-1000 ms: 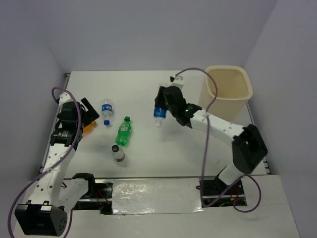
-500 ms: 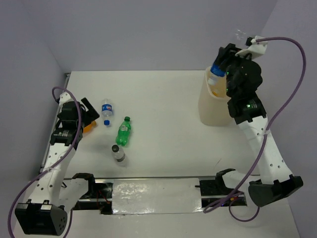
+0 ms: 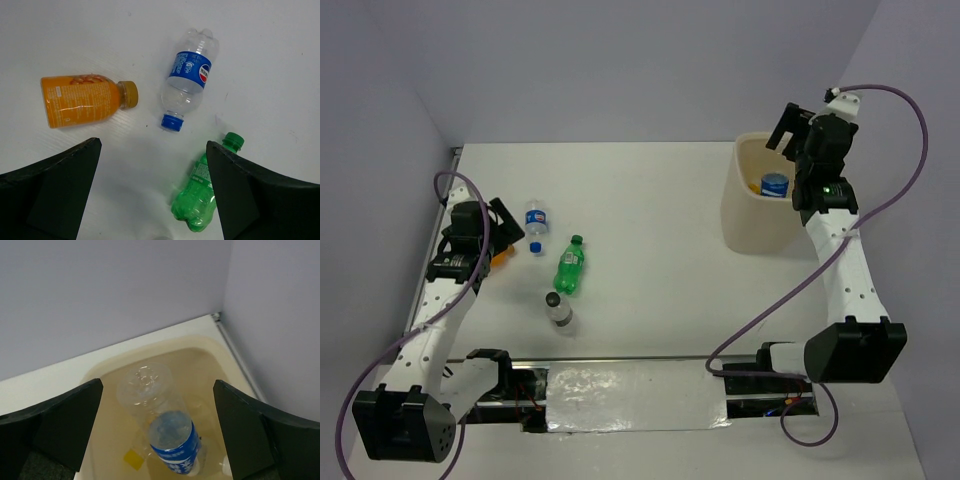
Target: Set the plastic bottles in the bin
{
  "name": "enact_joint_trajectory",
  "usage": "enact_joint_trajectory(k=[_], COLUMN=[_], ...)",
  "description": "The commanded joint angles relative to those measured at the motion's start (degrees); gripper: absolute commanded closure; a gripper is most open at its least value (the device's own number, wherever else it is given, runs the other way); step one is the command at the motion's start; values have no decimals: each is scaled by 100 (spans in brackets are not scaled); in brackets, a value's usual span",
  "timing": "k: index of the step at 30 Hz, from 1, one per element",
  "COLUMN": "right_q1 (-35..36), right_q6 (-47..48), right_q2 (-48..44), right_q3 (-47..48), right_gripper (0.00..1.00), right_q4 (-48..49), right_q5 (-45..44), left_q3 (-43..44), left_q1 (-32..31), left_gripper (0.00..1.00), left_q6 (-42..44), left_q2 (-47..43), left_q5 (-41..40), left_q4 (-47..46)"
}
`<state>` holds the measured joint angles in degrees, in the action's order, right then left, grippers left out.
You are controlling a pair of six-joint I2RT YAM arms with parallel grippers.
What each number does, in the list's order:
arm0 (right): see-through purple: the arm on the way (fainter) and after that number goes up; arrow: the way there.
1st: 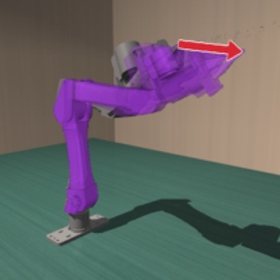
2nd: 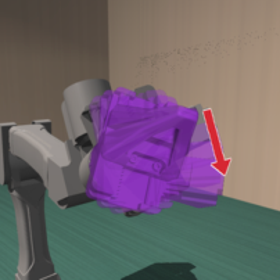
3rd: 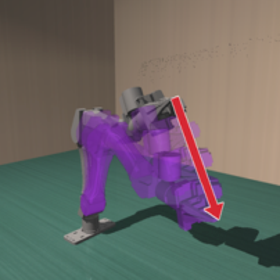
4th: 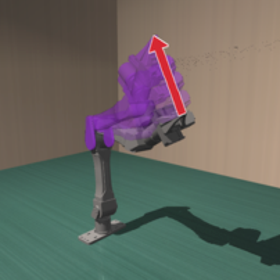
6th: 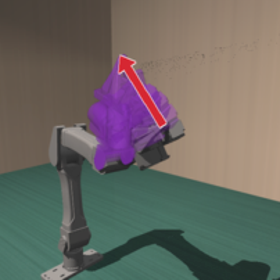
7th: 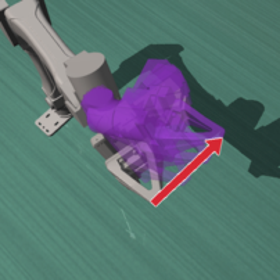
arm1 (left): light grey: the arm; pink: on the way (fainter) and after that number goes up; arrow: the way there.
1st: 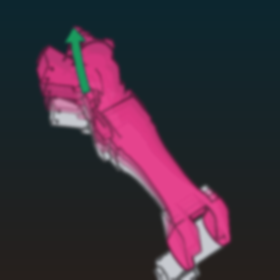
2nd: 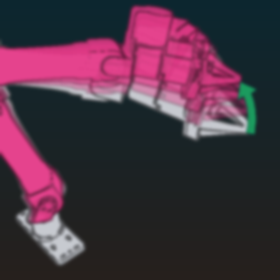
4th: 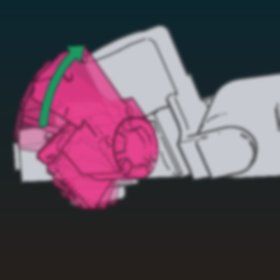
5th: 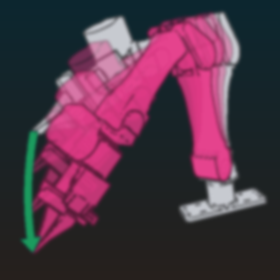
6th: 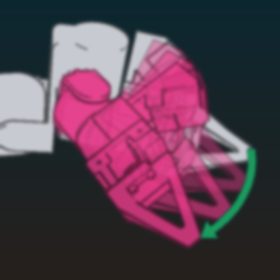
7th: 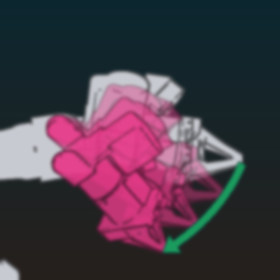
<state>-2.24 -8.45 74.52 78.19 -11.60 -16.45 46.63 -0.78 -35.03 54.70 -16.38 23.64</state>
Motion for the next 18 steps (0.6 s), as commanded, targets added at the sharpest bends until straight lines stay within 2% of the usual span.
enact_joint_trajectory(k=[1, 3, 4, 7, 8, 9, 11, 12, 13, 16, 18], right_q1=[22, 144, 467, 1284, 1888, 2103, 2567, 2571, 2945, 3614, 4125], right_q6=[106, 386, 631, 1096, 1178, 1196, 855, 662, 625, 345, -181], right_q2=[-613, -895, -956, -1062, -1036, -1001, -922, -922, -887, -519, -27], right_q3=[-146, -313, -305, -94, -42, 90, 91, 91, 47, 3, -23], right_gripper=[0, 0, 0, 0, 0, 0, 0, 0, 0, 0, 0], right_q4=[403, 483, 344, -88, -167, -342, -422, -423, -379, -457, -449], right_q5=[1305, 2166, 2276, 1551, 1261, 1067, 1134, 1135, 1152, 724, 730], left_q3=[224, 162, 162, 206, 241, 259, 268, 267, 224, 206, 206], left_q1=[34, 25, 34, 34, 25, 34, 25, 25, 34, 34, 34], left_gripper=[1, 1, 1, 1, 1, 1, 1, 1, 1, 1, 1], left_q6=[-136, -127, -136, -145, -154, -154, -189, -189, -215, -259, -346], left_q2=[-47, -38, -3, 129, 172, 208, 296, 296, 287, 243, 164], left_q5=[65, 196, 223, 276, 276, 293, 363, 364, 381, 399, 294], left_q4=[-245, -324, -351, -290, -264, -228, -149, -149, -175, -140, -26])
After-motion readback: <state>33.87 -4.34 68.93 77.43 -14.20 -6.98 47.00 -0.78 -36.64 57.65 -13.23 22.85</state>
